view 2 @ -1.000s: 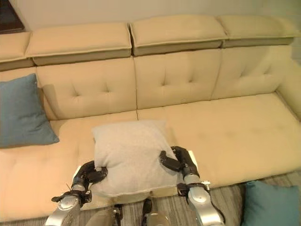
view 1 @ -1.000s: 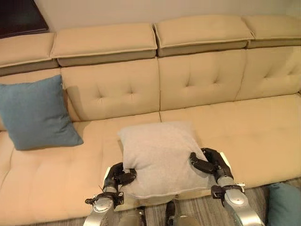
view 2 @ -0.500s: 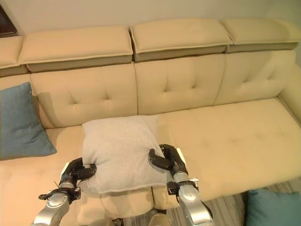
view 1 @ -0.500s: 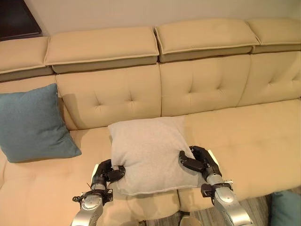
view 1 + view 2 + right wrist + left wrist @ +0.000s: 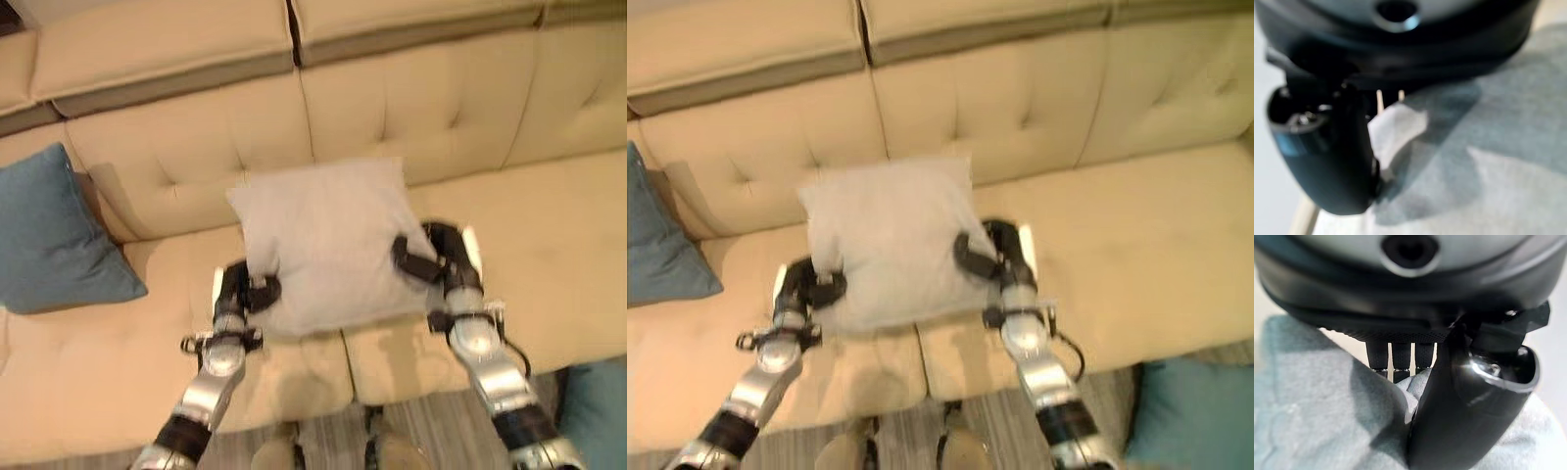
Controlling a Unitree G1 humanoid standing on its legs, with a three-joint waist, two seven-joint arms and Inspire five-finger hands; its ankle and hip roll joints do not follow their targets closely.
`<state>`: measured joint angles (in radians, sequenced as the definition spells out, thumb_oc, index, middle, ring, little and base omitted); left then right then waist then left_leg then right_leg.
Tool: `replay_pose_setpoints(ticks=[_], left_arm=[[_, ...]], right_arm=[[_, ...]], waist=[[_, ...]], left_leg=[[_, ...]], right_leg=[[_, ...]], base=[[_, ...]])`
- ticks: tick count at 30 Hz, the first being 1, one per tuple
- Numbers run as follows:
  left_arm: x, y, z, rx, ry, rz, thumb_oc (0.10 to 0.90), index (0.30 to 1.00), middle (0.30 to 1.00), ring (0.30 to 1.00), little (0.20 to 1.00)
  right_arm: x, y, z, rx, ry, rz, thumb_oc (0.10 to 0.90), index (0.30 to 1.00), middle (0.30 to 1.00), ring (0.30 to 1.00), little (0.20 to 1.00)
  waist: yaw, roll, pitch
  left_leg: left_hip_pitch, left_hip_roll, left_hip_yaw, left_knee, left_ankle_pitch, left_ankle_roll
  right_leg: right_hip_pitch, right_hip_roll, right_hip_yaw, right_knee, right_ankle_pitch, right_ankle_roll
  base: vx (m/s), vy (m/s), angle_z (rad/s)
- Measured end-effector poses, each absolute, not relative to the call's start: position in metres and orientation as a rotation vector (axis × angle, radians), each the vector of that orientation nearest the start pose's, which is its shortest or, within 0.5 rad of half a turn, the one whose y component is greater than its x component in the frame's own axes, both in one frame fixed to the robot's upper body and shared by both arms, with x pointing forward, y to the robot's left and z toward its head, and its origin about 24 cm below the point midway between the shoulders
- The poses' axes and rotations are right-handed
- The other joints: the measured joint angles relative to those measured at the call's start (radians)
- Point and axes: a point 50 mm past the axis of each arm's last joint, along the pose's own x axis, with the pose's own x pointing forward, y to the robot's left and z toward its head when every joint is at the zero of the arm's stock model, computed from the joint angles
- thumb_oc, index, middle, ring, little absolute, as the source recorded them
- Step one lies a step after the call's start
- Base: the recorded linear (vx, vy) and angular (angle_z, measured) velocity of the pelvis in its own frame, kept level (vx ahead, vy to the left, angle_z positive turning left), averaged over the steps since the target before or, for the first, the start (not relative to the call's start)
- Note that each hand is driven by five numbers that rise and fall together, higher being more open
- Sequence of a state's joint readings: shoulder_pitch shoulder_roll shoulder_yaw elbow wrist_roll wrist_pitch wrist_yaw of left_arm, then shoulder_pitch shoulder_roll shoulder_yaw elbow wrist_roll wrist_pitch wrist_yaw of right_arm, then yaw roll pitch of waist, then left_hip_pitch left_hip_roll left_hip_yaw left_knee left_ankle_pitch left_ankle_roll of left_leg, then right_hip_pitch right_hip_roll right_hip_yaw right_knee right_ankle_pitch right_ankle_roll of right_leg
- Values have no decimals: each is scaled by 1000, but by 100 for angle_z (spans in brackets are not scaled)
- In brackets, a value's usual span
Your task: Pick up all the scattered cushions and arrange them neatly on the sofa.
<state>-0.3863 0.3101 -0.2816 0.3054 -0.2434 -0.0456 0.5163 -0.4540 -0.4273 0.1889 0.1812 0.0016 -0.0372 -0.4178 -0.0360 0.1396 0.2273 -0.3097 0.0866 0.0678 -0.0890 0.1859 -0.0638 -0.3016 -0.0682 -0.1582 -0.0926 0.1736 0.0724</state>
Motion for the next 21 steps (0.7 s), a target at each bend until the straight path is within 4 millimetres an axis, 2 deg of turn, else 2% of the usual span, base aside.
replay_pose_setpoints(ticks=[1,3,4,9,10,11,12,13,14,15,19,21], left_arm=[[324,164,89,148,-155,293,400,300,300,300,300],[326,168,101,173,-222,347,400,300,300,300,300],[327,168,120,178,-307,387,400,300,300,300,300],[331,165,157,151,-469,450,400,300,300,300,300],[337,163,168,149,-497,463,400,300,300,300,300],[340,162,171,148,-502,467,400,300,300,300,300],[349,162,185,152,-535,481,411,316,316,316,316],[355,162,190,161,-533,493,800,900,900,900,900],[362,161,195,166,-529,500,800,900,900,900,900],[375,157,204,175,-505,502,800,900,900,900,900],[394,157,217,178,-445,492,800,900,900,900,900],[402,165,213,252,-384,486,800,900,900,900,900]], right_arm=[[331,-180,153,-423,-418,-252,400,300,300,300,300],[332,-177,162,-451,-473,-279,400,300,300,300,300],[331,-172,177,-484,-559,-298,400,300,300,300,300],[330,-166,214,-508,-746,-389,400,300,300,300,300],[333,-163,226,-506,-793,-419,400,300,300,300,300],[334,-162,229,-507,-803,-419,400,300,300,300,300],[338,-156,245,-509,-858,-445,400,300,300,300,300],[343,-153,251,-518,-864,-449,493,439,439,439,439],[347,-151,256,-522,-867,-458,552,528,528,528,528],[358,-148,267,-551,-869,-480,800,900,900,900,900],[373,-141,285,-603,-841,-498,800,900,900,900,900],[384,-137,284,-657,-791,-474,800,900,900,900,900]], waist=[[2,7,3],[0,7,3],[0,6,4],[1,7,6],[1,5,7],[1,5,7],[0,-1,11],[0,-3,13],[-2,-7,16],[-3,-10,17],[-6,-15,21],[-7,-26,28]], left_leg=[[-2,-1,1,0,1,0],[-5,2,1,0,0,0],[-25,2,-1,0,-1,0],[-47,-4,0,0,0,0],[-52,-4,0,0,0,0],[-54,-4,0,0,0,0],[-64,-5,0,0,0,0],[-65,-5,0,0,0,0],[-66,-6,-1,1,0,0],[-73,-6,-9,1,0,0],[-100,-3,-24,1,6,-8],[-101,-1,-24,1,6,-8]], right_leg=[[-3,0,1,0,1,-2],[-6,2,0,0,0,-1],[-26,4,-1,0,2,-6],[-46,-2,-1,0,5,-9],[-49,-4,-1,0,5,-9],[-51,-5,-1,0,5,-9],[-60,-6,-2,1,5,-9],[-61,-6,-2,1,5,-9],[-61,-5,-3,1,5,-9],[-65,-4,-7,1,5,-9],[-83,-1,-26,1,5,-9],[-84,1,-27,1,5,-9]], base=[[-38,-10,-2],[0,0,0],[-2,-19,3],[-13,-11,2],[-31,-24,3],[0,0,0],[-34,-33,0],[-47,-23,1],[-27,-39,6],[-10,-32,9],[-21,-17,10],[-4,-5,2]])
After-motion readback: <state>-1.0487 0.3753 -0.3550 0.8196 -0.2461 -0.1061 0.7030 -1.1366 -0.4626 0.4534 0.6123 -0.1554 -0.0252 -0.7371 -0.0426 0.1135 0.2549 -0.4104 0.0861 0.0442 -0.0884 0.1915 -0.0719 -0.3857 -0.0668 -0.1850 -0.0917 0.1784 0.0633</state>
